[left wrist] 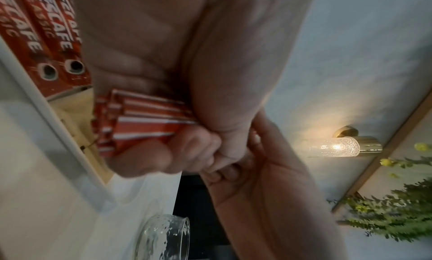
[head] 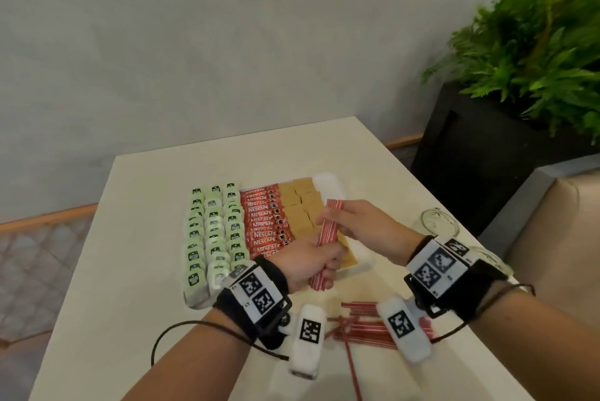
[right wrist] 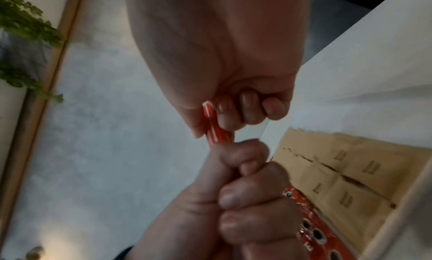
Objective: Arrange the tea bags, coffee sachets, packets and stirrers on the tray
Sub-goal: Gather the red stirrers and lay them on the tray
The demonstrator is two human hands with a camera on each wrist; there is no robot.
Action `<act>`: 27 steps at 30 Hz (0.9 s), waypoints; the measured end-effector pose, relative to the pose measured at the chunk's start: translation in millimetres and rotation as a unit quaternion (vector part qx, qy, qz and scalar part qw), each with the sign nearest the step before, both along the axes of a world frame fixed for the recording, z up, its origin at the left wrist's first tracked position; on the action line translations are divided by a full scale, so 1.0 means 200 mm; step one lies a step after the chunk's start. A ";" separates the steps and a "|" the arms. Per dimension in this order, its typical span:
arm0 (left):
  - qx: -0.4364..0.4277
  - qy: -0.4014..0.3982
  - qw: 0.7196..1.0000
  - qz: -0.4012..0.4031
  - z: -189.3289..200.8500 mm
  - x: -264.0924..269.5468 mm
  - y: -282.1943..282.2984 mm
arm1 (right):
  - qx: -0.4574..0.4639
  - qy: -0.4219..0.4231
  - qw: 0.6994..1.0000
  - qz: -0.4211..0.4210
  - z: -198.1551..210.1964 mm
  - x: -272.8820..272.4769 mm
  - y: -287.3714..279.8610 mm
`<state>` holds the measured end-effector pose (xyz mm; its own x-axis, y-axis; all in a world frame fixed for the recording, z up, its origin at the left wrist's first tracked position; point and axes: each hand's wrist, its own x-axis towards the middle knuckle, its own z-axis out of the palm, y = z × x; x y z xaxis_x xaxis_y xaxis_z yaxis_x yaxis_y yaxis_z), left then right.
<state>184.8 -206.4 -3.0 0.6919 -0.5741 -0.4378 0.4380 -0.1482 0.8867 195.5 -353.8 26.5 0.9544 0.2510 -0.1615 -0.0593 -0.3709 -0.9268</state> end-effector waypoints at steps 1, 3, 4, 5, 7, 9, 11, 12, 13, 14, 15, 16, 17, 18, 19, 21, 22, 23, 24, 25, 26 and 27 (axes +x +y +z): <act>0.000 -0.008 1.000 0.006 0.00 0.02 -0.02 | -0.015 -0.015 1.000 0.015 0.02 0.02 0.00; 0.008 -0.024 0.999 0.025 0.01 0.06 -0.06 | -0.035 -0.039 0.998 0.036 0.05 0.06 0.00; 0.013 -0.033 0.999 0.034 0.01 0.09 -0.08 | -0.039 -0.046 0.997 0.040 0.05 0.09 -0.01; 0.020 -0.045 0.998 0.043 0.01 0.12 -0.10 | -0.044 -0.049 0.997 0.038 0.05 0.13 -0.02; 0.037 -0.080 0.994 0.064 0.01 0.20 -0.15 | -0.069 -0.056 0.996 0.022 0.05 0.21 -0.03; 0.050 -0.120 0.988 0.086 -0.01 0.29 -0.18 | -0.097 -0.066 0.993 0.004 0.03 0.31 -0.04; 0.072 -0.169 0.978 0.095 -0.04 0.38 -0.21 | -0.122 -0.065 0.990 -0.003 0.02 0.41 -0.06; 0.093 -0.195 0.972 0.097 -0.06 0.43 -0.21 | -0.133 -0.061 0.989 0.001 0.01 0.46 -0.06; 0.120 -0.224 0.963 0.095 -0.08 0.47 -0.22 | -0.143 -0.055 0.988 0.007 0.00 0.52 -0.07; 0.147 -0.251 0.953 0.086 -0.11 0.51 -0.22 | -0.153 -0.045 0.987 0.016 -0.01 0.57 -0.07; 0.174 -0.273 0.944 0.071 -0.13 0.54 -0.22 | -0.164 -0.033 0.986 0.026 -0.03 0.63 -0.08; 0.206 -0.291 0.933 0.052 -0.16 0.58 -0.22 | -0.176 -0.017 0.984 0.037 -0.04 0.69 -0.09; 0.243 -0.307 0.920 0.032 -0.17 0.61 -0.22 | -0.187 0.000 0.981 0.044 -0.06 0.75 -0.10; 0.280 -0.318 0.906 0.014 -0.19 0.64 -0.22 | -0.204 0.015 0.978 0.045 -0.09 0.81 -0.10; 0.319 -0.326 0.890 -0.003 -0.21 0.67 -0.22 | -0.225 0.026 0.973 0.048 -0.11 0.87 -0.11; 0.433 -0.366 0.823 -0.031 -0.23 0.73 -0.22 | -0.290 0.040 0.955 0.057 -0.17 0.96 -0.11; 0.485 -0.392 0.781 -0.041 -0.23 0.75 -0.22 | -0.323 0.048 0.943 0.060 -0.19 0.99 -0.11; 0.517 -0.414 0.747 -0.048 -0.23 0.77 -0.22 | -0.344 0.057 0.935 0.061 -0.21 1.02 -0.10; 0.533 -0.430 0.727 -0.054 -0.24 0.79 -0.23 | -0.360 0.068 0.929 0.060 -0.23 1.04 -0.10; 0.540 -0.442 0.714 -0.058 -0.25 0.79 -0.23 | -0.370 0.077 0.924 0.060 -0.24 1.07 -0.10; 0.540 -0.447 0.710 -0.063 -0.26 0.80 -0.24 | -0.375 0.084 0.921 0.060 -0.26 1.08 -0.10; 0.533 -0.445 0.717 -0.067 -0.27 0.80 -0.24 | -0.380 0.089 0.919 0.062 -0.28 1.10 -0.10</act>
<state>345.8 -254.2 -57.3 0.9392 -0.3294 -0.0969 -0.3122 -0.9368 0.1580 414.8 -373.3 -29.4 0.8676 0.1069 -0.4856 -0.0981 -0.9206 -0.3780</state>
